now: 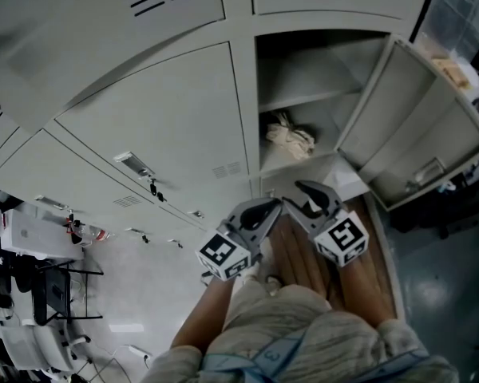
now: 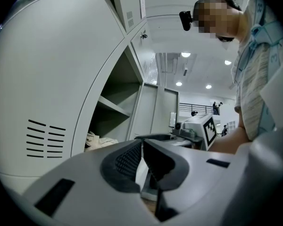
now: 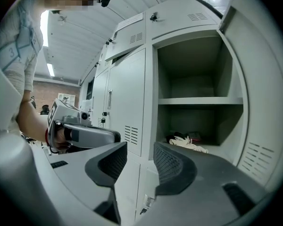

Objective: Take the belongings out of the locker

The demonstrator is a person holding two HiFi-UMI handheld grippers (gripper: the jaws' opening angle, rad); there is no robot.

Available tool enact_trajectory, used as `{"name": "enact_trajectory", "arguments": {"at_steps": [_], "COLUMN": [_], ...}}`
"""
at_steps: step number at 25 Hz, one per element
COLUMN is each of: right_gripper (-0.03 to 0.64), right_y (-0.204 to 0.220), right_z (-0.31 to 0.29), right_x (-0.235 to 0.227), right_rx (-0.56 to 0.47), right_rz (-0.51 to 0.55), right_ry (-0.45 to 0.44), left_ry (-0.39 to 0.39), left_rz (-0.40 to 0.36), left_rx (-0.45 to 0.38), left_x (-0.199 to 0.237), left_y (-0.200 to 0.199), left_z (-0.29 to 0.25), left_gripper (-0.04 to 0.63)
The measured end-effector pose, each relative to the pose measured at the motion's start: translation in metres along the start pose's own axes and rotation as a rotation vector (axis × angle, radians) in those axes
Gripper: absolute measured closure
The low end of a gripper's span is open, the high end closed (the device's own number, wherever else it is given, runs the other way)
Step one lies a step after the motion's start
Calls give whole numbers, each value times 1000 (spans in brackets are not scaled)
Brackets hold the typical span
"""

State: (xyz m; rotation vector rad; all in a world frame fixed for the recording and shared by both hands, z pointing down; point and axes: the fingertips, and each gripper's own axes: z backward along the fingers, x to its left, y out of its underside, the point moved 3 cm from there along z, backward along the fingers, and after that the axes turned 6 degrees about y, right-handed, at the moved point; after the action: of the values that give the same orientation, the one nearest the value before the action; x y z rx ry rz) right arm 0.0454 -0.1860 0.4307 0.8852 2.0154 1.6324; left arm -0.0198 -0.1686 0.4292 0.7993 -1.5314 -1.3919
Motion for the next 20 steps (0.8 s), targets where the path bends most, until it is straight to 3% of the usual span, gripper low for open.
{"name": "enact_trajectory", "arguments": {"at_steps": [7, 14, 20], "right_gripper": [406, 399, 385], "right_y": [4, 10, 12], "right_z": [-5, -20, -31], "right_x": [-18, -31, -44], "right_rx": [47, 108, 114], "right_rz": [44, 120, 122], "right_ry": [58, 95, 129], "left_ry": [0, 0, -2], "left_rz": [18, 21, 16], "left_rx": [-4, -6, -8], "left_x": [3, 7, 13], "left_y": [2, 3, 3], "left_z": [2, 1, 1], "left_gripper": [592, 592, 592]}}
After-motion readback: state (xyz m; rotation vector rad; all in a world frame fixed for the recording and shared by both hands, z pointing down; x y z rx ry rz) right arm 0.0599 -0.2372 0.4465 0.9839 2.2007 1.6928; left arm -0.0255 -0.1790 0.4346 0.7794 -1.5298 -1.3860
